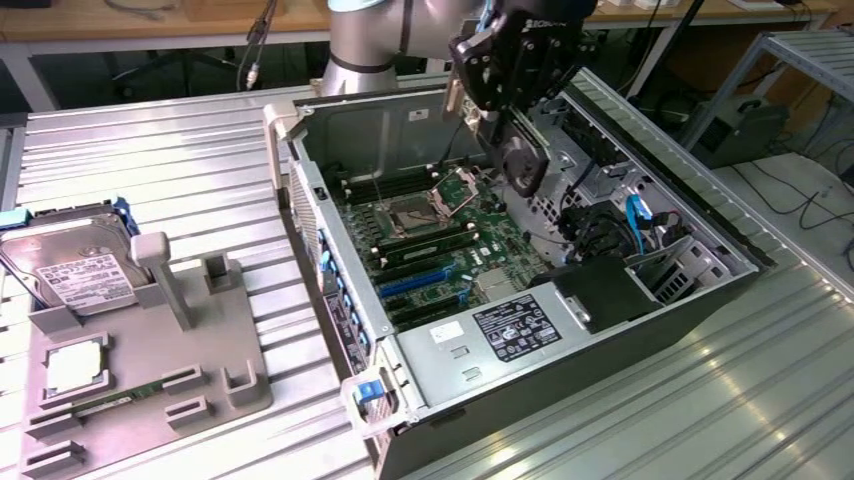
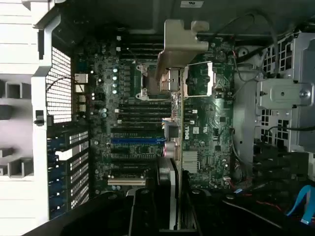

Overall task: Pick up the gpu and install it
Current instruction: 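Pick up the gpu and move the gpu toward the slot, then insert the gpu into the slot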

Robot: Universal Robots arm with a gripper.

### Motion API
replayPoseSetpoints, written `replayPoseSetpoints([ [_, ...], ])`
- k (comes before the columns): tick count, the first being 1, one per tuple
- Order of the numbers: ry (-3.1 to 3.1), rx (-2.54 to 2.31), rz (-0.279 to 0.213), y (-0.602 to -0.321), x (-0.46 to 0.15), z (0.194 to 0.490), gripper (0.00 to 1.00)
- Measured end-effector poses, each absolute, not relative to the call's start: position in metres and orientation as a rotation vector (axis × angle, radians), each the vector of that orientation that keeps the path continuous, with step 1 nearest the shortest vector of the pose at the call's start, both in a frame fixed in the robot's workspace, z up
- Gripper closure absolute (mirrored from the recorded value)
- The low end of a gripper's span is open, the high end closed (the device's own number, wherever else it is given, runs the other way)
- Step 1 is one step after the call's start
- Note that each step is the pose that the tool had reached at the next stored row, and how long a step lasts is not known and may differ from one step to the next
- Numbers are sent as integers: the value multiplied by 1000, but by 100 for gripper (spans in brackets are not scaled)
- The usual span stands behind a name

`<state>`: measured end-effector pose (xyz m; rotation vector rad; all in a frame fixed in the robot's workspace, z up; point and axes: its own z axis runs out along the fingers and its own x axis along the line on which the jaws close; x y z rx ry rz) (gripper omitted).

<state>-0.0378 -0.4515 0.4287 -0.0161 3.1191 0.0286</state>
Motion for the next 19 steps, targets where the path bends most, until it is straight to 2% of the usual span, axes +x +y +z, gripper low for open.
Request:
replayPoseSetpoints([
  [3, 3119, -16, 28, -452, -6, 429, 72],
  [19, 3117, -123, 30, -451, -6, 428, 72],
])
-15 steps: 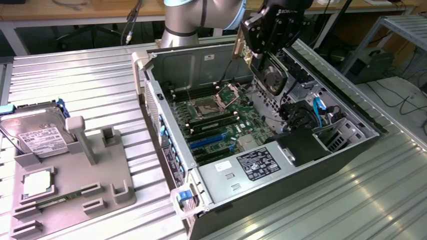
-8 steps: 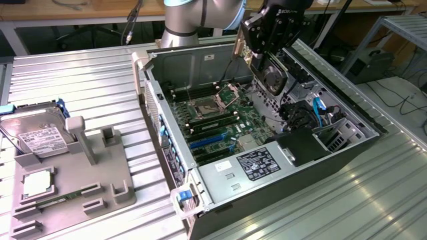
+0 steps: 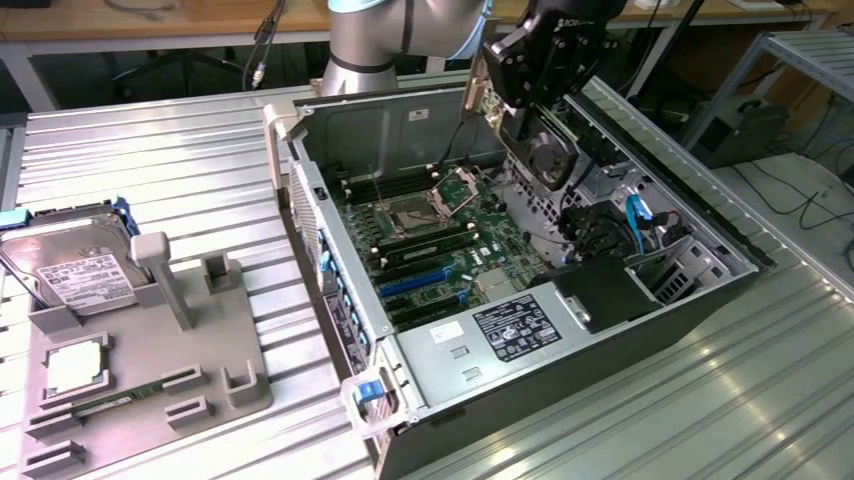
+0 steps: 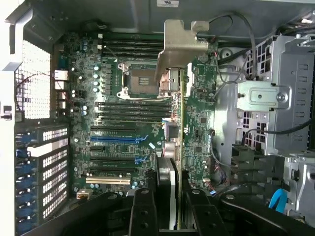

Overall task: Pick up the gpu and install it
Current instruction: 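Insert the gpu into the slot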

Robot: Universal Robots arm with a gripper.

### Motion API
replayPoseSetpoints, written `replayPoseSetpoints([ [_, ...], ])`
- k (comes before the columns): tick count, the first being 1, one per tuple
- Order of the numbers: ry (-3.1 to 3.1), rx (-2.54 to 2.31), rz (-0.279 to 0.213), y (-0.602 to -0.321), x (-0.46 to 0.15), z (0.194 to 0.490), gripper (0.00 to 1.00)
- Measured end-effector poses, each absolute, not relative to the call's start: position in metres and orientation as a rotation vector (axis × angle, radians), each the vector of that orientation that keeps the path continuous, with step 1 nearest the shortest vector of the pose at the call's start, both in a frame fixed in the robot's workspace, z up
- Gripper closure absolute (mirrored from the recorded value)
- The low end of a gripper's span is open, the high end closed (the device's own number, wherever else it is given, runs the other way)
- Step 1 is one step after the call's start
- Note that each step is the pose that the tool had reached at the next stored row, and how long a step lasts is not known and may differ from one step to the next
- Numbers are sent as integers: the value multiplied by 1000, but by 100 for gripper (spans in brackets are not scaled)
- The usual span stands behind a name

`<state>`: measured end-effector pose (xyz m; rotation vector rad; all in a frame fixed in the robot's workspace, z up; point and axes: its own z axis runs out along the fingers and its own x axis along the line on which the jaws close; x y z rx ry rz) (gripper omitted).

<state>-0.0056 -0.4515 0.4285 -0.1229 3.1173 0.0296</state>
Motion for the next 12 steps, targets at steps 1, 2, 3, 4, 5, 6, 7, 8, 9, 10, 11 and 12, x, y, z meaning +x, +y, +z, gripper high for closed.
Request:
replayPoseSetpoints([
  [1, 3116, -159, 30, -452, -6, 428, 72],
  [2, 3114, -187, 31, -452, -6, 428, 72],
  [3, 3113, -220, 31, -452, -6, 428, 72],
  [4, 3110, -250, 31, -452, -6, 428, 72],
  [5, 3108, -278, 31, -452, -6, 428, 72],
  [6, 3106, -307, 32, -452, -6, 428, 72],
  [7, 3103, -334, 32, -452, -6, 428, 72],
  [8, 3100, -363, 32, -452, -6, 428, 72],
  [9, 3097, -392, 33, -452, -6, 428, 72],
  [10, 3093, -419, 33, -452, -6, 428, 72],
  [11, 3089, -448, 33, -452, -6, 428, 72],
  [12, 3085, -476, 33, -452, -6, 428, 72],
])
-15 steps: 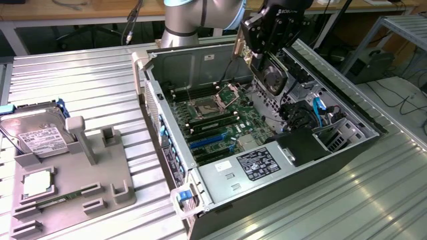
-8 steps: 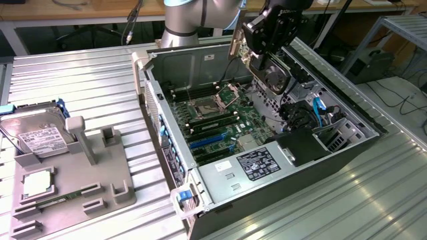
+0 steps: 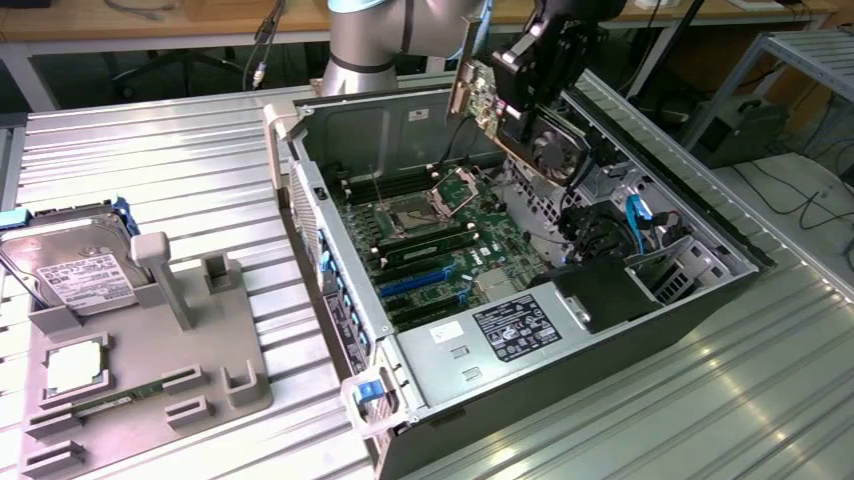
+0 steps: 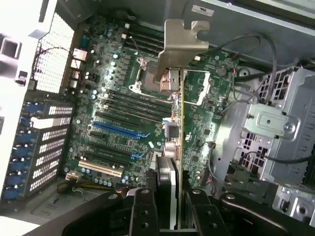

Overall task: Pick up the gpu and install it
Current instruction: 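Insert the gpu into the slot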

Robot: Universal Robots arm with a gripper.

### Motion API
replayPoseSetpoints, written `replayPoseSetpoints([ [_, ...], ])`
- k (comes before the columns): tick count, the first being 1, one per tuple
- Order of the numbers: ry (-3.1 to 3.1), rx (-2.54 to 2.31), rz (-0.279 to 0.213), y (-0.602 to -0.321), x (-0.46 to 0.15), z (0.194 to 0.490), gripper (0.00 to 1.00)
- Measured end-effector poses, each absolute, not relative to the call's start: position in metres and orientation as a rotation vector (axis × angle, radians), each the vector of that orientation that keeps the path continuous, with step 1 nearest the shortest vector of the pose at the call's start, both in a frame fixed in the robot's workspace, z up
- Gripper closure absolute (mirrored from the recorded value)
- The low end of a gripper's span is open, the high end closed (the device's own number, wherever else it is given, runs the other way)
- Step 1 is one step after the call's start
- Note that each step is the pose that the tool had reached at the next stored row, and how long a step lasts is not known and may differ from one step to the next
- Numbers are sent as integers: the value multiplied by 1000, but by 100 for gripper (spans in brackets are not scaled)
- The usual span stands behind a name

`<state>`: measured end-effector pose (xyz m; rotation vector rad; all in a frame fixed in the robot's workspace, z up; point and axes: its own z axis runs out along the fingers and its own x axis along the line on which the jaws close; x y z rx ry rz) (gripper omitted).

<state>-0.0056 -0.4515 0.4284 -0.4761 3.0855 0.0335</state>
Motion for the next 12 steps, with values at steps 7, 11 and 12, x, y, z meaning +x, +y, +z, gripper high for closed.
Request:
replayPoseSetpoints([
  [7, 3031, -755, 36, -452, -6, 428, 72],
  [11, 3000, -873, 37, -452, -6, 428, 72],
  [12, 2993, -898, 37, -452, -6, 428, 72],
])
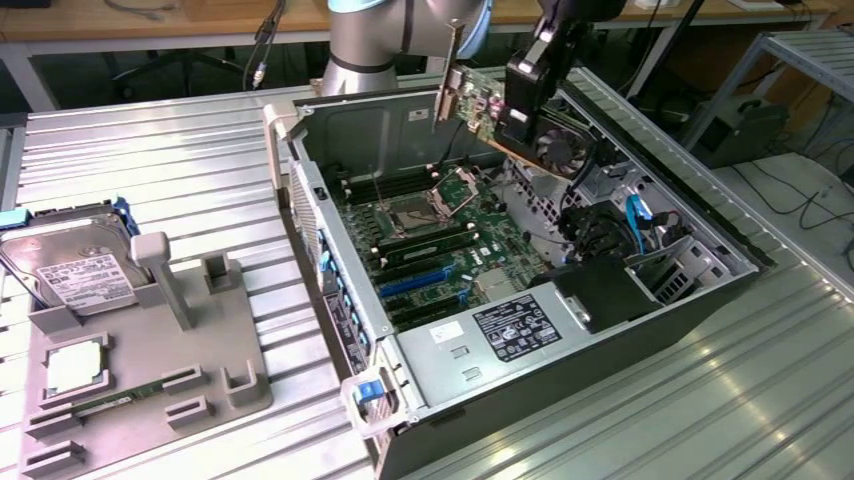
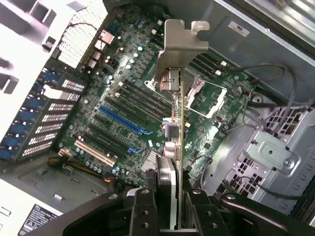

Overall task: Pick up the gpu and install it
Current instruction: 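Insert the gpu into the slot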

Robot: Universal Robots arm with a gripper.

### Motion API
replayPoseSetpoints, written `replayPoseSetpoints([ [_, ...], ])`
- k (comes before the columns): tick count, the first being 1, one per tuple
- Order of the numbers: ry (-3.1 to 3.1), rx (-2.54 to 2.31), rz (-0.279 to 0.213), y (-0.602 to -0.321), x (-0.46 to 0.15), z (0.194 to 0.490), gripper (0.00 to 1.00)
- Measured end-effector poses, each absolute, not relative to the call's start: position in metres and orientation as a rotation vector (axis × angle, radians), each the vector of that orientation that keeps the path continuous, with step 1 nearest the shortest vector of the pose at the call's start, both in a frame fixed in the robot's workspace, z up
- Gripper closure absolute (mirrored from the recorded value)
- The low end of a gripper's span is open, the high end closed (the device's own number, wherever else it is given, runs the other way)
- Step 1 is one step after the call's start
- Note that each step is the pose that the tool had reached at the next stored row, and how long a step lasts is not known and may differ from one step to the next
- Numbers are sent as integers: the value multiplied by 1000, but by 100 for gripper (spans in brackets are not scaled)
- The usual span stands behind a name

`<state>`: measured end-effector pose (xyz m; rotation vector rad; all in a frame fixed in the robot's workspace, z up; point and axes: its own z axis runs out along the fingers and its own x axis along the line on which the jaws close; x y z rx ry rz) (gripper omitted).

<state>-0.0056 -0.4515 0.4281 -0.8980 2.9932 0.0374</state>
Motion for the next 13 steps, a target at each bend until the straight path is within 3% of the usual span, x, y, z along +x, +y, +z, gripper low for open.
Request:
replayPoseSetpoints([
  [13, 2862, -1262, 40, -452, -6, 428, 72],
])
